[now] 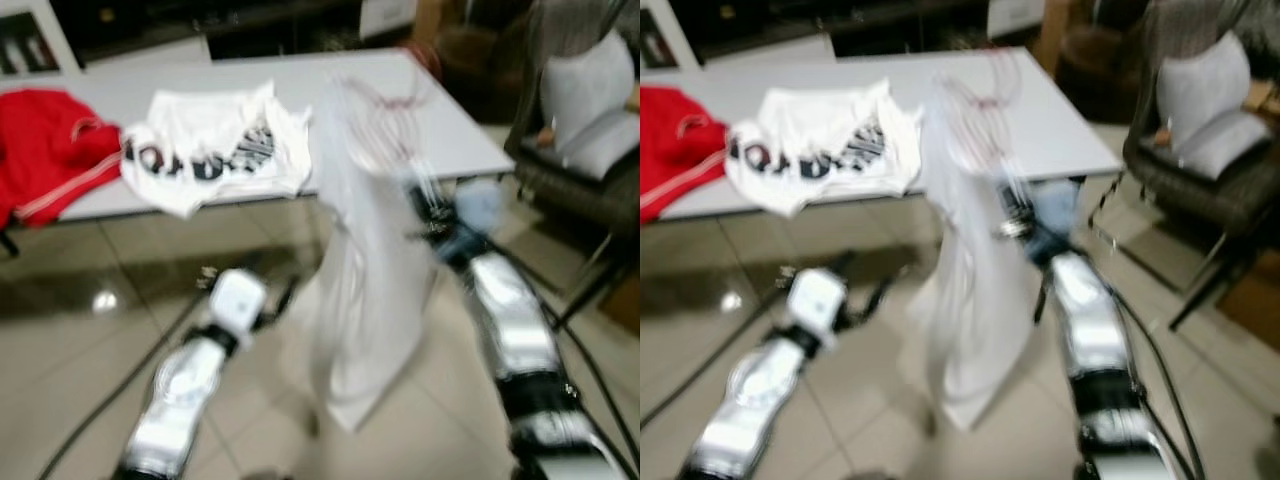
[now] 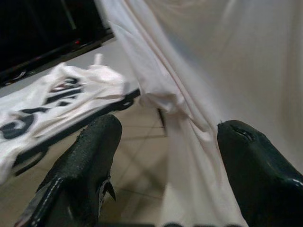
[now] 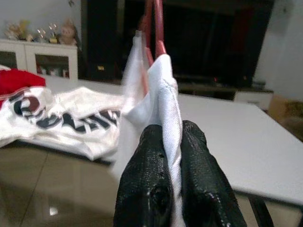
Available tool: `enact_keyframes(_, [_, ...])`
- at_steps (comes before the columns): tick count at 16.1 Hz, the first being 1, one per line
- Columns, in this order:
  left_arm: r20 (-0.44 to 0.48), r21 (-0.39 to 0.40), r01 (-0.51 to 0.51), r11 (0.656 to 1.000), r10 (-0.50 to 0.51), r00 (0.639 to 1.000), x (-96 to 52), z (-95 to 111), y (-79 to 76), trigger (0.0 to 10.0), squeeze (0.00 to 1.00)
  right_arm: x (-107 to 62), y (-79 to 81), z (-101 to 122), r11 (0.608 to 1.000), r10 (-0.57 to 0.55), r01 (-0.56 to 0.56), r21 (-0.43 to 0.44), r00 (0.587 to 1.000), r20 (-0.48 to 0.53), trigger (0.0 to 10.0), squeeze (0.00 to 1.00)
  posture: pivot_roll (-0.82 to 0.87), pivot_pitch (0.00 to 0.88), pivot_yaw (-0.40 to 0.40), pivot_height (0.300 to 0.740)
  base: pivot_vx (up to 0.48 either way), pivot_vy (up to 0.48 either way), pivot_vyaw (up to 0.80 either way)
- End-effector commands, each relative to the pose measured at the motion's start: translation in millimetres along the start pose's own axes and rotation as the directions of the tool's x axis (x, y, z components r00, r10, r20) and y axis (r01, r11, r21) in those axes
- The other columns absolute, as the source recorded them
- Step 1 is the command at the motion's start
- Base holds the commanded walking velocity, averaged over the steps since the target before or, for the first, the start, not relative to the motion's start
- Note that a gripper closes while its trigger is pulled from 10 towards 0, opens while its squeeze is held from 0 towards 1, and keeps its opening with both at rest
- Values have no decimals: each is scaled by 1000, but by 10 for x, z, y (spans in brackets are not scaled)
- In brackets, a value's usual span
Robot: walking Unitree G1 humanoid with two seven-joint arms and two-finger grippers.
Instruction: Hang hanger
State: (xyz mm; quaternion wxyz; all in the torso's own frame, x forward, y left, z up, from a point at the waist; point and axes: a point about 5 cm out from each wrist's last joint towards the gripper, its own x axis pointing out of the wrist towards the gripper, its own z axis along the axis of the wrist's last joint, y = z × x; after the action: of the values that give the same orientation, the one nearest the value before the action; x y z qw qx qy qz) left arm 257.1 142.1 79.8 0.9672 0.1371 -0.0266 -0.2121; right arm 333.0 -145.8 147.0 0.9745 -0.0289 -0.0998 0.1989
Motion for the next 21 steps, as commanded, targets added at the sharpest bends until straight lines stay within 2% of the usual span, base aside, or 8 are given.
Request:
enact_keyframes(1, [16, -2, 17, 1000, -17, 1000, 33, 34, -53, 10000, 0, 70, -147, 299, 999, -38, 40, -20, 994, 106, 10000, 0, -1, 0, 44, 736, 412, 0, 0])
enact_keyframes(2, [17, 0, 19, 1000, -19, 1000, 41, 35, -54, 10000, 0, 140, -205, 462, 998, -46, 51, -26, 987, 154, 10000, 0, -2, 0, 44, 736, 409, 0, 0])
enact_keyframes(6, [19, 2, 21, 1000, -21, 1000, 58, 37, -54, 10000, 0, 265, -365, 742, 994, -71, 87, -62, 972, 224, 10000, 0, -3, 0, 40, 736, 408, 0, 0])
enact_keyframes(9, [20, -2, 20, 1000, -20, 1000, 64, 36, -74, 10000, 0, 386, -463, 897, 989, -61, 89, -115, 972, 227, 10000, 0, 0, 0, 36, 736, 407, 0, 0])
enact_keyframes(13, [21, -3, 15, 1000, -15, 1000, 67, 34, -80, 10000, 0, 539, -512, 1038, 984, -61, 96, -147, 971, 230, 10000, 0, 0, 0, 36, 736, 408, 0, 0])
enact_keyframes(16, [19, -4, 13, 1000, -13, 1000, 57, 32, -90, 10000, 0, 652, -539, 1023, 989, -58, 79, -125, 985, 164, 10000, 0, 11, 0, 29, 736, 404, 0, 0])
enact_keyframes(18, [19, -4, 9, 1000, -9, 1000, 54, 31, -92, 10000, 0, 739, -525, 1012, 983, -35, 53, -174, 994, 108, 10000, 0, 13, 0, 28, 736, 394, 0, 0])
enact_keyframes(21, [20, -3, 7, 1000, -7, 1000, 56, 34, -92, 10000, 0, 824, -546, 1093, 976, -26, 44, -211, 996, 85, 10000, 0, 15, 0, 27, 736, 395, 0, 0])
